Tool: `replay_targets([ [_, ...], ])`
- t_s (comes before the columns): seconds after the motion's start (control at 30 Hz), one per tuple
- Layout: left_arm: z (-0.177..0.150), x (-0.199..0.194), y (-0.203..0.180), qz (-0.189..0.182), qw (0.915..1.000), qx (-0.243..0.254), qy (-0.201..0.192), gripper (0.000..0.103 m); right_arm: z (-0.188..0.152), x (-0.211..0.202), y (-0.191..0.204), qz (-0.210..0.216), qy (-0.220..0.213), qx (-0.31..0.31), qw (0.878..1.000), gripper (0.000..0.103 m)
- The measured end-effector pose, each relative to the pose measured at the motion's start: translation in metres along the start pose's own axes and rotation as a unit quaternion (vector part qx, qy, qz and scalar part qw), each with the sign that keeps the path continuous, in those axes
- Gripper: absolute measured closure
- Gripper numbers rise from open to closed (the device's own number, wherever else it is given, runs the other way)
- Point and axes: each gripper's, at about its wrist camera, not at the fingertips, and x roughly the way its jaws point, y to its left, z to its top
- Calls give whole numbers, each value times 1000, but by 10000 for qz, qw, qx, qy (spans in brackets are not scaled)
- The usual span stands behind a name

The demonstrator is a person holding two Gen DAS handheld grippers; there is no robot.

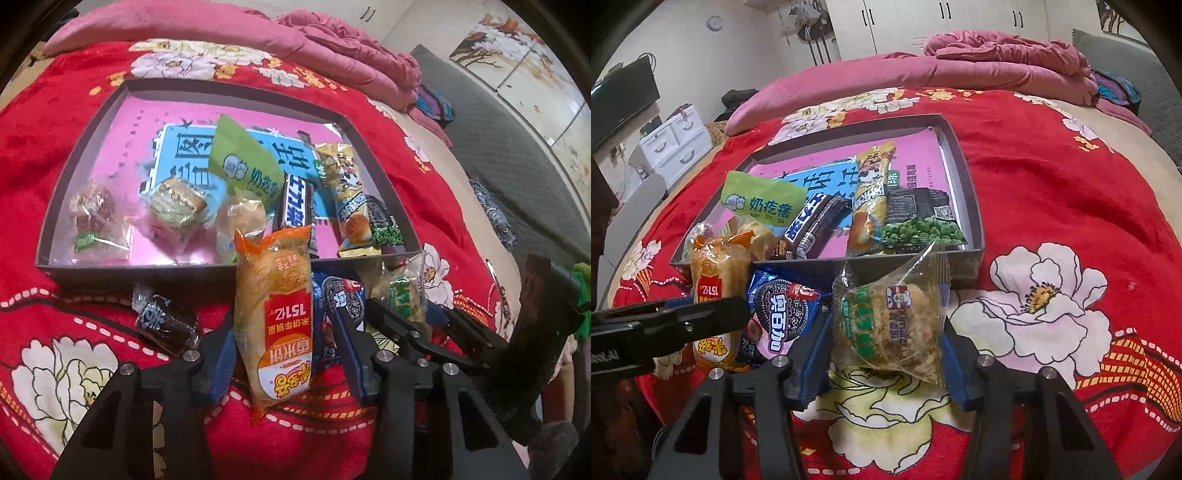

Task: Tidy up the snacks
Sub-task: 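Grasp the orange bread bag with left tool while right tool grasps the clear green-snack bag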

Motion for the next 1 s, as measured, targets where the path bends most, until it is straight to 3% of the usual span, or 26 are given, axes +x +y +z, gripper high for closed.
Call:
replay_targets([
  [0.27, 2, 2, 7, -212, 9998, -28, 16, 68, -3, -7, -7, 31, -12, 220, 9998, 53],
  [0.67, 2, -19, 16, -541, 9985, -29, -99, 69, -3, -22, -21, 1, -92, 627, 9980, 55],
  [1.0, 7, -43, 23, -424, 9982, -13, -434, 69, 4, -37, -12, 39, -237, 584, 9980, 55],
])
